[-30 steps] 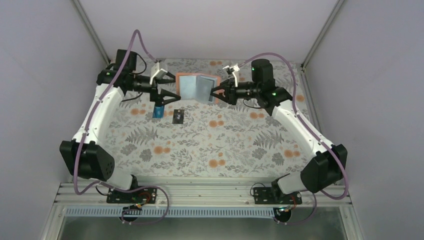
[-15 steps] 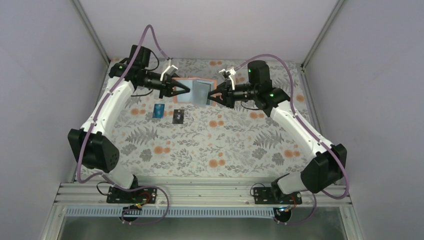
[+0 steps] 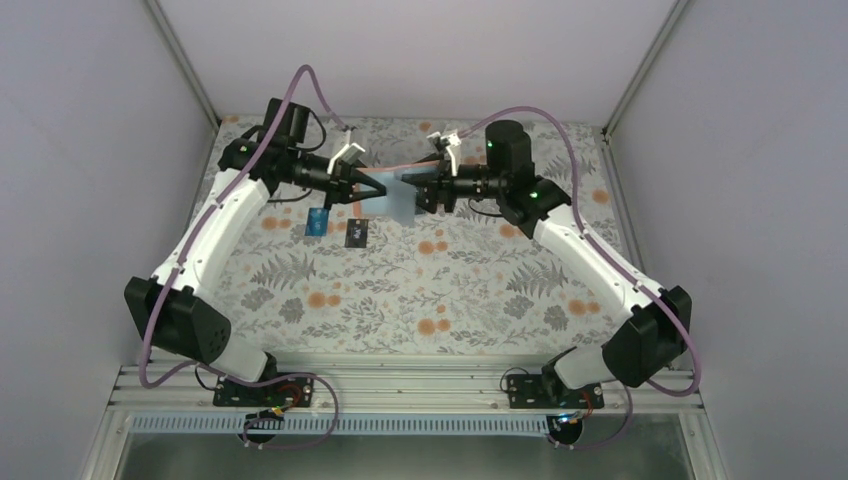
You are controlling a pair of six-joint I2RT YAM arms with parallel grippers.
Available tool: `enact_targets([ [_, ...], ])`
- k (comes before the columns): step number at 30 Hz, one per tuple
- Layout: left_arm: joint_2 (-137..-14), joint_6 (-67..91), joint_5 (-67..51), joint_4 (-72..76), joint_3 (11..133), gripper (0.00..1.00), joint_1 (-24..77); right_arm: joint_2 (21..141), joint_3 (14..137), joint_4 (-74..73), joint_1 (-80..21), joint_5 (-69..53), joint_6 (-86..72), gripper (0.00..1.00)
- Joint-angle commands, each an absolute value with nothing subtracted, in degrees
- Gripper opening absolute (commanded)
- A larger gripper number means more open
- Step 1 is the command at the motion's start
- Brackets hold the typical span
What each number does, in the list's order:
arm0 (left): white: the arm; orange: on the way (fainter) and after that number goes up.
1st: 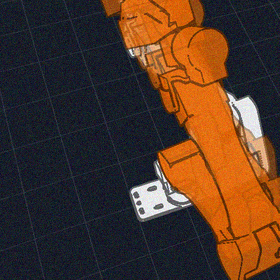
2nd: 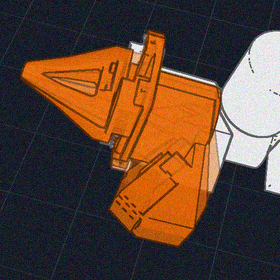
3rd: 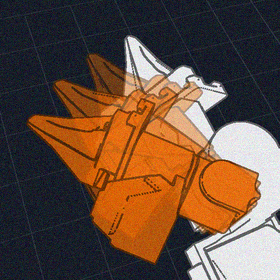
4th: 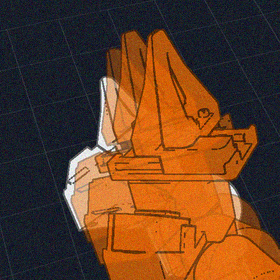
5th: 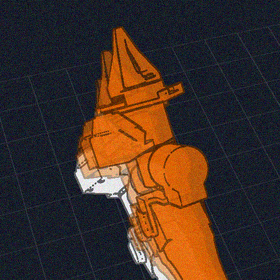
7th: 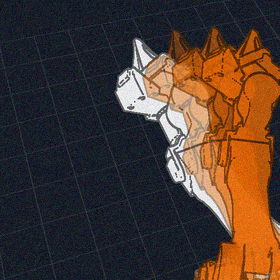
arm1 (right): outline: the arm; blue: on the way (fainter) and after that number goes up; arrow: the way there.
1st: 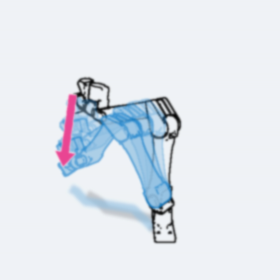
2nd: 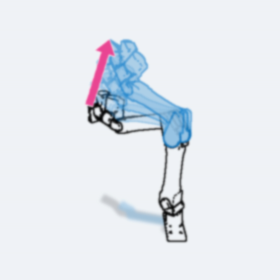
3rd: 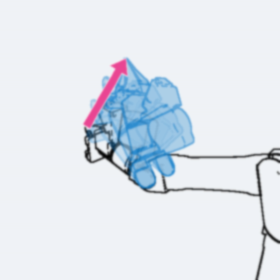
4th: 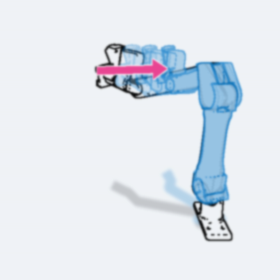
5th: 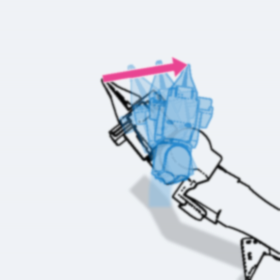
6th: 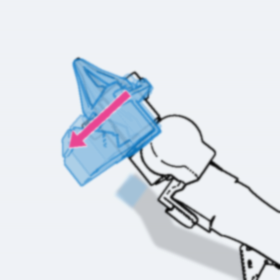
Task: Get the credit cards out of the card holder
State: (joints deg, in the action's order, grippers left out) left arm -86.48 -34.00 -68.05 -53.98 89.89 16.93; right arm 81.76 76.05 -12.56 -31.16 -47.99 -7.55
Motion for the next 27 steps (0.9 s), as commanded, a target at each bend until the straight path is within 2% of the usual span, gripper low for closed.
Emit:
enact_targets([
  [1, -86.3, -33.2, -71.1, -52.5, 92.7, 0.02, 16.9, 83.4, 79.1, -10.0, -36.0, -47.5, -6.7, 0.74],
  [3, -87.0, -32.5, -71.2, -52.4, 93.2, 0.02, 16.8, 83.8, 79.8, -10.7, -38.1, -46.4, -5.4, 0.87],
  [5, -87.4, -32.7, -71.6, -52.8, 93.9, 0.02, 16.8, 83.7, 80.1, -10.9, -40.2, -43.8, -4.3, 0.94],
  [15, -86.3, -37.5, -73.5, -57.1, 96.4, 0.03, 14.9, 77.1, 77.9, -14.0, -40.8, -42.3, 2.4, 0.97],
  [17, -86.0, -38.7, -74.2, -58.0, 96.7, 0.02, 14.7, 76.2, 77.4, -14.8, -40.1, -43.0, 2.7, 0.92],
  [20, -85.7, -39.6, -74.6, -58.7, 97.2, 0.02, 14.2, 75.7, 77.4, -15.8, -39.5, -43.5, 2.8, 0.76],
  [24, -85.7, -39.7, -75.6, -59.2, 98.0, 0.02, 13.3, 75.8, 77.5, -16.3, -39.2, -43.3, 2.5, 0.47],
  [27, -85.7, -39.8, -76.8, -59.5, 98.9, 0.02, 12.3, 76.1, 77.5, -16.9, -38.7, -42.3, 2.6, 0.29],
])
